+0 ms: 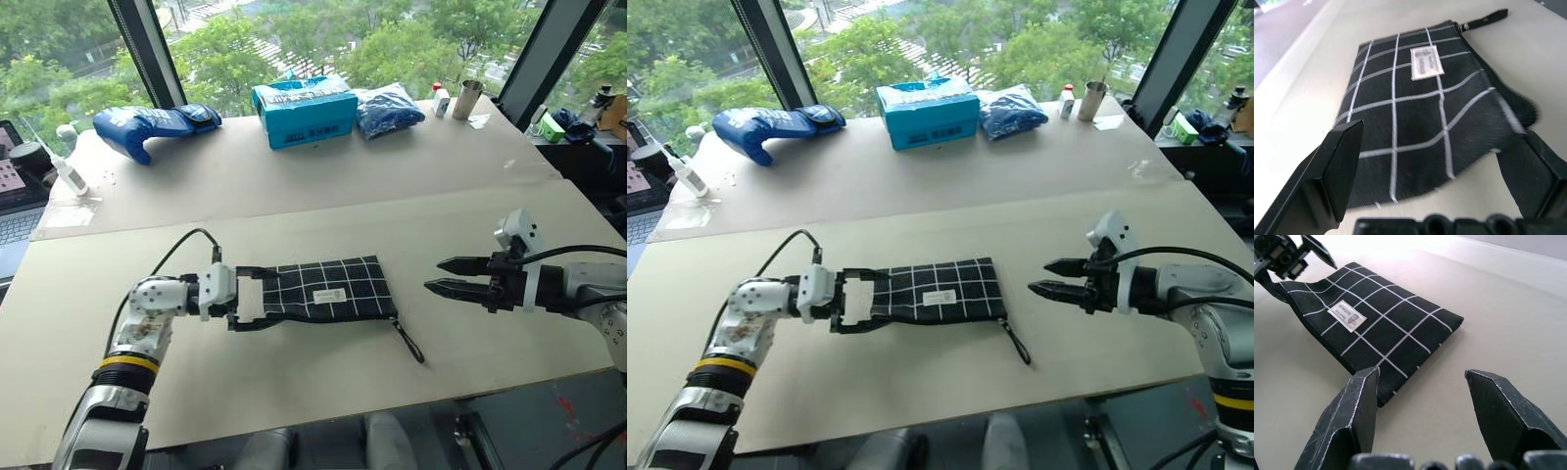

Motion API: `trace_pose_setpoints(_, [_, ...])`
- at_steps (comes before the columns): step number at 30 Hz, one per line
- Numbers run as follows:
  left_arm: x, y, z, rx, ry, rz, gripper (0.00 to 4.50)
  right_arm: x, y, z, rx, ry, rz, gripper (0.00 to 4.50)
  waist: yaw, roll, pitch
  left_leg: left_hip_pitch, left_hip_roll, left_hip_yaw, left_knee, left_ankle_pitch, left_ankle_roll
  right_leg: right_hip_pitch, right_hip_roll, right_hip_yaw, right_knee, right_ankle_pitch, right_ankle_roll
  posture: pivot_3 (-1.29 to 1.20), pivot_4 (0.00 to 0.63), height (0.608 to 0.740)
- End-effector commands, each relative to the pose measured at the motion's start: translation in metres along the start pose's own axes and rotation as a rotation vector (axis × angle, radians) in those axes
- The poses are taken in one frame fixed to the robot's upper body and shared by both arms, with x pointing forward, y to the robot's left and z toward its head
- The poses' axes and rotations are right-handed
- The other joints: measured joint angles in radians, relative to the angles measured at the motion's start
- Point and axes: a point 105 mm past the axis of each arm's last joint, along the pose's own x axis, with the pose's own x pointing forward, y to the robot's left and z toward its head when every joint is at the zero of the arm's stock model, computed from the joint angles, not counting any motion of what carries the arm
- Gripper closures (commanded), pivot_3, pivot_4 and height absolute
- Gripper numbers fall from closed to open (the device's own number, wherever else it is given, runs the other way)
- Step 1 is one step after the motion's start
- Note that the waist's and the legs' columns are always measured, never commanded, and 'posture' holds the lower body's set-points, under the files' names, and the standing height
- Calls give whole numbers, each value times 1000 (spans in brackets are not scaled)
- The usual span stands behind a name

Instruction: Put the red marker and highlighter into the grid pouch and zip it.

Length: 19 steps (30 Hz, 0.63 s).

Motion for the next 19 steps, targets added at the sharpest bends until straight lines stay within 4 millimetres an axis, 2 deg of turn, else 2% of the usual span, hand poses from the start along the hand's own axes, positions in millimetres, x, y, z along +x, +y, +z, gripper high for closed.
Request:
trace_pose_setpoints(1, [-39, 4, 11, -207, 0, 120, 290, -17, -17, 5, -40, -11, -78, 1343, -7, 0, 0, 0, 0, 0, 0, -1, 2, 0, 0, 0, 0, 0, 0, 0, 150, 740])
trace_pose_setpoints(3, [-52, 2, 9, -335, 27, 167, 290, -21, -24, 2, -40, 0, -100, 1343, -9, 0, 0, 1, 1, 0, 0, -3, 4, 0, 0, 0, 0, 0, 0, 0, 150, 740])
trace_pose_setpoints(6, [-78, 0, -6, -518, 102, 346, 290, -27, -39, -5, -47, 15, -160, 1343, -8, 0, 0, 2, 1, 1, 0, -3, 6, 0, 1, 0, 1, 0, 0, 0, 150, 740])
trace_pose_setpoints(10, [-102, -4, -12, -596, 103, 549, 290, -25, -46, -11, -63, -2, -190, 1343, -10, 0, 0, 6, 3, 4, -2, -4, 3, 0, 1, 0, 1, 0, 0, 0, 150, 740])
trace_pose_setpoints(13, [-109, -7, -11, -638, 71, 645, 290, -19, -48, -15, -55, -27, -190, 1343, -9, 0, 0, 9, 5, 8, -3, -5, 0, 0, 1, 0, 0, 0, 0, 0, 150, 740])
trace_pose_setpoints(19, [-110, -12, -8, -643, 36, 709, 290, -1, -52, -21, -37, -51, -184, 1343, -8, 0, 0, 15, 6, 14, -3, -8, 1, 2, 1, 0, 0, 0, 0, 0, 150, 740])
